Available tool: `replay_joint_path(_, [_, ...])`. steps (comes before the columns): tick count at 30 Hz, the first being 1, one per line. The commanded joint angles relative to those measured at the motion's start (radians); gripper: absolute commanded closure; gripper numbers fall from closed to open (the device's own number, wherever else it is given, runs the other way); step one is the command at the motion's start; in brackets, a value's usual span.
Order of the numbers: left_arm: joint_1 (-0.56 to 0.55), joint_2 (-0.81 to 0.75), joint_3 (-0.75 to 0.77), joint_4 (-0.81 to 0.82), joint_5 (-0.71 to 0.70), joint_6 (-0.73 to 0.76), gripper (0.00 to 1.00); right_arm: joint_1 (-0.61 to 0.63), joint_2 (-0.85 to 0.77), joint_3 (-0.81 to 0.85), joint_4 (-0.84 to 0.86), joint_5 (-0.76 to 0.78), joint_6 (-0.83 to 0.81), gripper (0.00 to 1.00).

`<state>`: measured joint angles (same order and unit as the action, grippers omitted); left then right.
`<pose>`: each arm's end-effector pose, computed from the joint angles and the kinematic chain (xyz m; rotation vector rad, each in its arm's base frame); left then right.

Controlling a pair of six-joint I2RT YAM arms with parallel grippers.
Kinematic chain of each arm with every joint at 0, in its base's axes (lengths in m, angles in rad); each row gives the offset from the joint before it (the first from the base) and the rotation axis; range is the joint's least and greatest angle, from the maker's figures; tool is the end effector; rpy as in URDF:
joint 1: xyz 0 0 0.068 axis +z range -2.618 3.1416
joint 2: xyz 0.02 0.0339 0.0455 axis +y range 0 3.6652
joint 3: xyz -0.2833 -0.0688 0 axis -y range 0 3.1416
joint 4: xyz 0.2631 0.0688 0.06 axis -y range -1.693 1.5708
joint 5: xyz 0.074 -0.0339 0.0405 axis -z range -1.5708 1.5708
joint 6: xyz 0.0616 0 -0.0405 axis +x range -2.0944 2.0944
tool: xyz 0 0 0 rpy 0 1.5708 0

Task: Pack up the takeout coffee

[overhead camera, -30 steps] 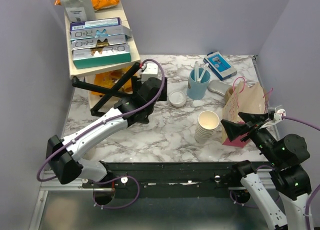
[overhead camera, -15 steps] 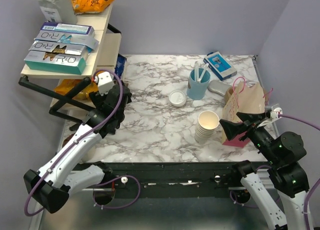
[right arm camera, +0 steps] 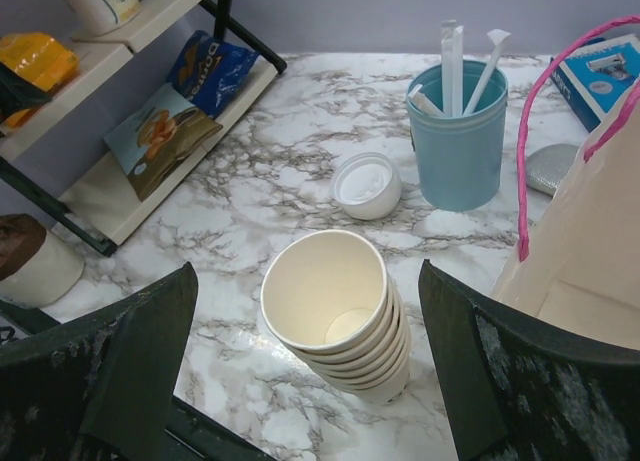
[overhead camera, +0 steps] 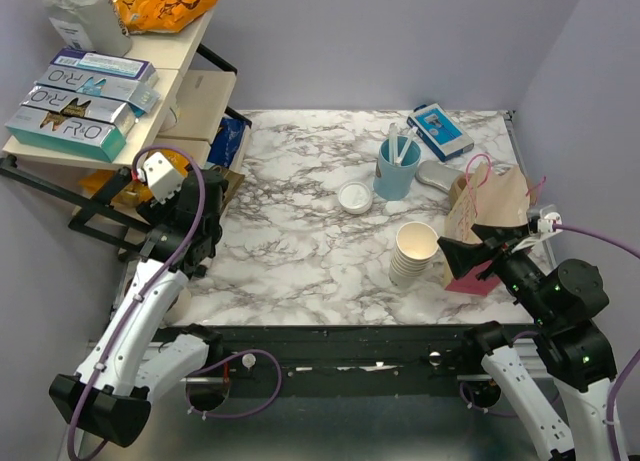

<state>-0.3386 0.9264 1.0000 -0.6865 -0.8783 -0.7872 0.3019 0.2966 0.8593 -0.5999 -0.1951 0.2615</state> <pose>0.2049 -0.0219 0.3540 -0.8736 1.7475 0.2281 0.0670 0.0334 0.3824 -0.1868 1.6288 0.5906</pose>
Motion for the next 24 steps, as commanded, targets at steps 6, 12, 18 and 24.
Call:
replay_joint_path(6, [0.015,-0.09,-0.049,0.053,0.333,0.055,0.01,0.003,0.036,0.079,-0.066,0.052,0.016,0.0])
replay_joint_path(12, [0.009,-0.116,-0.034,0.077,0.579,0.086,0.01,0.003,0.059,0.181,-0.121,0.043,0.03,0.0])
replay_joint_path(18, [-0.046,-0.143,-0.029,0.101,0.708,0.083,0.01,0.003,0.113,0.239,-0.218,0.109,0.065,0.0])
replay_joint_path(24, [-0.138,-0.152,-0.009,0.103,0.752,0.086,0.01,0.003,0.174,0.267,-0.207,-0.005,0.059,0.0])
